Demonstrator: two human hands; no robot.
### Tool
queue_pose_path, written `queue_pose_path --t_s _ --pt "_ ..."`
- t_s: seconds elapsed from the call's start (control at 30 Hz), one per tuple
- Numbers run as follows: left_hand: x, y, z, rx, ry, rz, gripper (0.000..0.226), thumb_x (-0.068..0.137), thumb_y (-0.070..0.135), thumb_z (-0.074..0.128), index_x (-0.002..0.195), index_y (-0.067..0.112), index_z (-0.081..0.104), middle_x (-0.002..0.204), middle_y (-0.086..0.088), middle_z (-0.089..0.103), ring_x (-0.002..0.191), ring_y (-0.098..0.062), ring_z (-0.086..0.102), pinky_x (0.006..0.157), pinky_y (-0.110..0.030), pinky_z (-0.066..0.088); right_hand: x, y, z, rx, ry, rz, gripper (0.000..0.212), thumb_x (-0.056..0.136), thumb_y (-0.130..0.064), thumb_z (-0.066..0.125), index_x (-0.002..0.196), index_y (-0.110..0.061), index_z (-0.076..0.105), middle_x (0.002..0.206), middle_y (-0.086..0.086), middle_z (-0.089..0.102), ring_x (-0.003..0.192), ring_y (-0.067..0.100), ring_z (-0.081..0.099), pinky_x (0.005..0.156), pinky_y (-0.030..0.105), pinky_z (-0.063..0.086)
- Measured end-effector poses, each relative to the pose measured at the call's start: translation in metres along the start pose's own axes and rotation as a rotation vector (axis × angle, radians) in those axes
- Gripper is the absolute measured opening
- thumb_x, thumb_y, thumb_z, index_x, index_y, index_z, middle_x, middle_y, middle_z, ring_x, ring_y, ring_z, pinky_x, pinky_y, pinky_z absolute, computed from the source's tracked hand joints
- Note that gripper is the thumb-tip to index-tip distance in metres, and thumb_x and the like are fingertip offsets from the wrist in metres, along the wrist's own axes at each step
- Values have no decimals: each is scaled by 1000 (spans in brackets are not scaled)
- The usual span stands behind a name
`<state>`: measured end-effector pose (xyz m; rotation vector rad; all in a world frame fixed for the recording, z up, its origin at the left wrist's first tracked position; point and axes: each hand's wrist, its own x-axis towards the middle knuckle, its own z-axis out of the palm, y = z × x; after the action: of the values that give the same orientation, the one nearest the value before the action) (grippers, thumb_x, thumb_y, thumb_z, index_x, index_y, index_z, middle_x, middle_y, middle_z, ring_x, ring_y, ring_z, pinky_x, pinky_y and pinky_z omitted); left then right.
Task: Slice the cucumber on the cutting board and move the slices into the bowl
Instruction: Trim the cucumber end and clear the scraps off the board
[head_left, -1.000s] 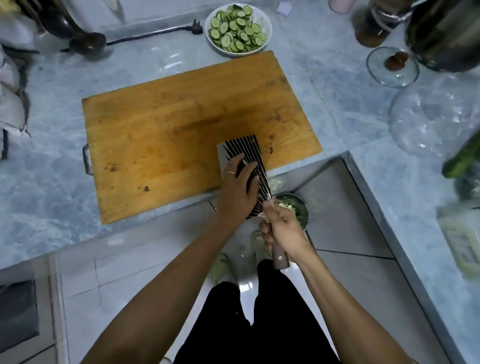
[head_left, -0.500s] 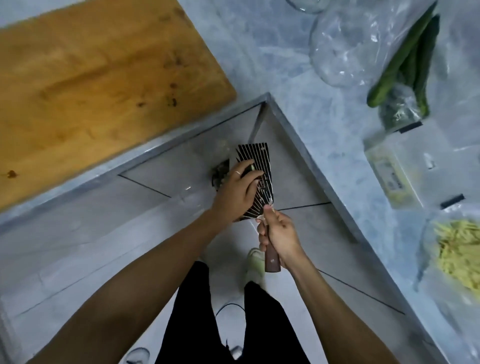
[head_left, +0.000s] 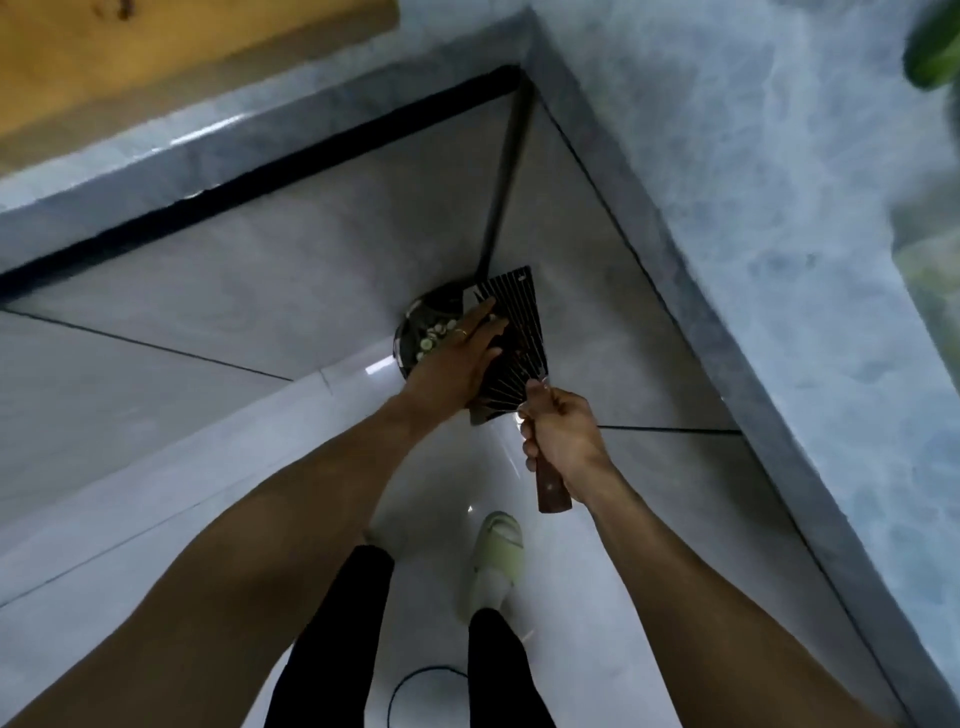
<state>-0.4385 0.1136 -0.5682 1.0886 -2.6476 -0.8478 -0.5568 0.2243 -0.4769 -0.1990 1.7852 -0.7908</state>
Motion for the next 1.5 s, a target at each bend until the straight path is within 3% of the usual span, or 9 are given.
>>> queue_pose_path --t_s 0.2,0.3,0.43,0.57,0.67,0.9,1.07,1.23,1.5 --pt "7 -55 46 152 -170 -176 55 97 22 48 150 13 34 160 -9 24 148 -30 17 119 -48 21 52 16 2 -223 80 -107 45 103 -37 47 82 0 58 61 15 56 41 20 50 40 26 44" --pt "-4 -44 44 127 -189 -189 62 95 26 41 154 16 24 159 -10 26 146 -31 21 116 -47 30 56 19 5 -303 112 -138 45 103 -37 45 83 1 59 60 14 58 41 19 53 39 27 47" --pt "-18 -23 30 145 -215 -107 66 94 9 52 154 16 25 158 -9 28 144 -29 27 116 -42 30 48 15 1 -377 116 -151 46 103 -39 45 84 0 59 66 18 63 46 22 59 41 29 51" --pt "-25 -20 6 151 -274 -385 53 92 9 50 144 14 41 135 -14 54 123 -32 51 101 -38 44 32 2 -4 -411 117 -151 44 102 -39 47 80 -2 56 66 14 60 44 20 57 41 27 49" --pt "-38 -7 -26 14 -273 -437 51 95 8 48 145 19 44 132 -13 57 117 -32 56 96 -38 48 9 -9 -10 -431 107 -147 44 102 -38 48 84 0 58 69 16 62 44 19 56 41 26 48" --pt "-85 42 -130 -285 -2 -481 33 93 4 54 120 14 69 119 -7 69 102 -23 66 93 -29 51 -82 -37 -26 -342 19 -178 43 101 -38 50 79 -2 57 66 17 60 44 20 52 44 29 48" --pt "-105 77 -192 -381 107 -539 29 93 0 55 116 10 70 106 3 69 93 -7 62 80 2 39 -145 -46 -38 -168 -79 -226 40 101 -37 52 77 -4 53 62 15 50 45 19 44 41 28 41" --pt "-151 110 -274 -516 210 -549 30 94 2 53 115 15 71 104 4 71 97 -7 65 88 -14 49 -230 -79 -34 -82 -136 -264 35 100 -36 55 76 -11 53 61 11 49 43 18 42 42 26 39" --pt "-165 87 -389 -570 356 -482 15 96 20 62 107 20 72 95 12 68 86 3 63 71 -7 44 -276 -187 21 -48 -207 -400 32 98 -30 58 74 -11 52 58 8 49 43 19 41 41 27 36"
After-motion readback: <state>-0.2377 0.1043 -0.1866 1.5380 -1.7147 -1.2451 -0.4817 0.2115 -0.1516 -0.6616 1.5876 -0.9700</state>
